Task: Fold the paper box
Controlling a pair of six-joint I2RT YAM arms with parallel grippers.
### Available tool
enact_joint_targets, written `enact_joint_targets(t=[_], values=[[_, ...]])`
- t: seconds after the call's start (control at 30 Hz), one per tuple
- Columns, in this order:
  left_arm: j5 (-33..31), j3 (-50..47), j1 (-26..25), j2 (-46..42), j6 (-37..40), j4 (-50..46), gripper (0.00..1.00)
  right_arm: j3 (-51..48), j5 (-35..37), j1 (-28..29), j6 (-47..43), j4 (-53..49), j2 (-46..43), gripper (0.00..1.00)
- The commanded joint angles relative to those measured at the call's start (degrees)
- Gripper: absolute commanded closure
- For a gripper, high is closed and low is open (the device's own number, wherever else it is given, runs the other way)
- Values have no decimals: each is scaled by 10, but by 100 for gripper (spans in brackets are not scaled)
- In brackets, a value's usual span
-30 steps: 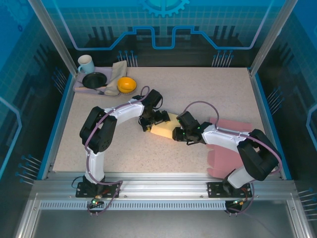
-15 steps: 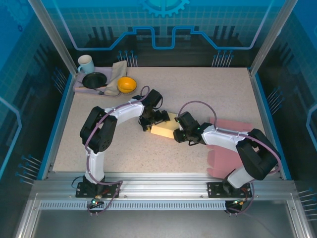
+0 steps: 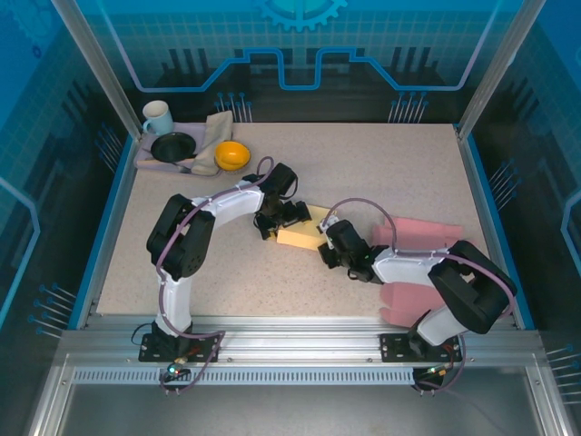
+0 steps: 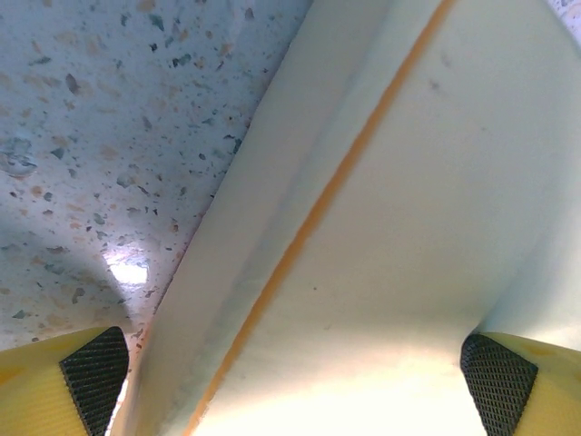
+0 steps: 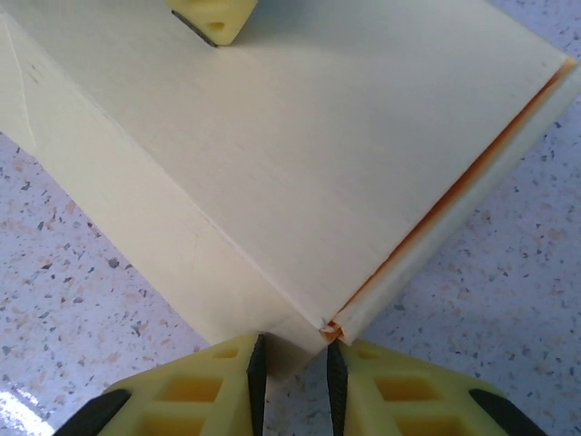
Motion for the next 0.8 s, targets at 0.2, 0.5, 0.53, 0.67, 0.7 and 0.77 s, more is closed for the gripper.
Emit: enact_joint_targets(t=[0.2, 0.5, 0.53, 0.67, 0.7, 0.77], values=[[-14, -22, -7, 49, -1, -45, 1, -18, 20, 7, -42, 105, 57, 81], [-12, -18, -5, 49, 2, -47, 1, -4, 19, -9, -22, 90, 67, 75], [-12, -18, -6, 48, 1, -47, 1, 2, 14, -17, -12, 74, 60, 73], [-10, -22, -6, 44, -2, -45, 1, 27, -55, -79, 47, -3, 47, 72], [-9, -23, -6, 43, -3, -44, 1, 30, -73, -98, 60, -9, 49, 72], [-7, -28, -6, 38, -7, -42, 1, 36, -98, -131, 81, -22, 62, 72]])
